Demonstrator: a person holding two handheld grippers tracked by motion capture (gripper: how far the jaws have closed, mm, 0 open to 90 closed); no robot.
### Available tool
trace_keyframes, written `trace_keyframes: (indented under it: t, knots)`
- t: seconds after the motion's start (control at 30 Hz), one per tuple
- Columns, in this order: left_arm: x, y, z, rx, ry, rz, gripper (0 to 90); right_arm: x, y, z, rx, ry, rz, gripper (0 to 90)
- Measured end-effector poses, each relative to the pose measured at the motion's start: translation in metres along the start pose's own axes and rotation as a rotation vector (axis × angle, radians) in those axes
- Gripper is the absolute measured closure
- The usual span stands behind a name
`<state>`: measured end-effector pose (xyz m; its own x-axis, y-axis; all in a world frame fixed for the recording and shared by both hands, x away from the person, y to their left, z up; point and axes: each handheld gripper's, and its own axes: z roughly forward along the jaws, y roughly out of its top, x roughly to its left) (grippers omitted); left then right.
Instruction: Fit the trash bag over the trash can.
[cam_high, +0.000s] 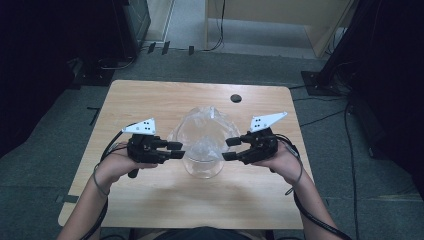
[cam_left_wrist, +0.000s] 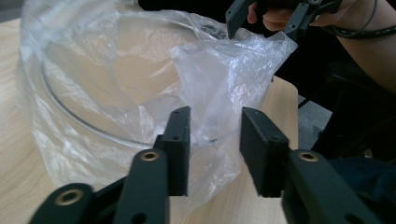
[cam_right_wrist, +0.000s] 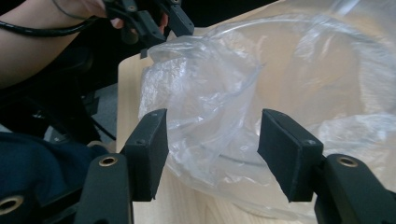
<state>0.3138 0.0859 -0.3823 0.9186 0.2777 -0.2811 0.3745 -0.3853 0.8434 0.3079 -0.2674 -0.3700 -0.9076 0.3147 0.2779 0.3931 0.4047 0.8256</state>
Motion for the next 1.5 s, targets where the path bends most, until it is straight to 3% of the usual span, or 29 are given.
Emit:
trace_keyframes:
  t: [0.13, 0.23, 0.33, 0.47, 0.57, 0.73, 0.9, 1.03, 1.17, 1.27, 1.37, 1.5]
  knots:
    - [-0.002, 0.0, 0.002, 0.007, -0.029, 0.007, 70.5, 0.002, 0.001, -0.001, -0.009, 0.023, -0.013, 41.4]
    - [-0.002, 0.0, 0.005, 0.018, -0.02, 0.0, 75.1, 0.003, 0.001, -0.001, -0.022, 0.049, -0.02, 39.8]
    - [-0.001, -0.001, 0.007, 0.015, -0.018, -0.007, 78.5, 0.004, 0.001, 0.003, 0.001, 0.05, -0.023, 41.7]
    - [0.003, -0.008, 0.009, 0.013, -0.058, -0.029, 82.3, 0.006, -0.003, 0.011, 0.047, 0.068, -0.053, 65.6]
    - [0.005, -0.011, 0.01, 0.018, -0.071, -0.044, 85.9, 0.008, -0.004, 0.017, 0.079, 0.096, -0.049, 74.5]
    - [0.005, -0.012, 0.01, 0.035, -0.07, -0.042, 88.2, 0.007, -0.007, 0.025, 0.145, 0.073, -0.033, 89.8]
    - [0.008, -0.015, 0.01, 0.03, -0.077, -0.055, 89.7, 0.004, -0.01, 0.026, 0.148, 0.083, -0.028, 90.0]
    - [0.006, -0.016, 0.011, 0.051, -0.091, -0.049, 89.9, 0.007, -0.013, 0.033, 0.22, 0.076, -0.055, 90.0]
    - [0.006, -0.016, 0.011, 0.062, -0.082, -0.046, 89.8, 0.007, -0.013, 0.037, 0.231, 0.065, -0.064, 90.0]
    - [0.005, -0.016, 0.01, 0.066, -0.074, -0.035, 89.7, 0.008, -0.01, 0.03, 0.205, 0.073, -0.072, 88.3]
    - [0.005, -0.015, 0.01, 0.063, -0.071, -0.033, 88.3, 0.007, -0.006, 0.017, 0.134, 0.077, -0.079, 78.8]
    - [0.004, -0.013, 0.009, 0.055, -0.073, -0.027, 86.9, 0.004, -0.003, 0.008, 0.059, 0.04, -0.076, 65.9]
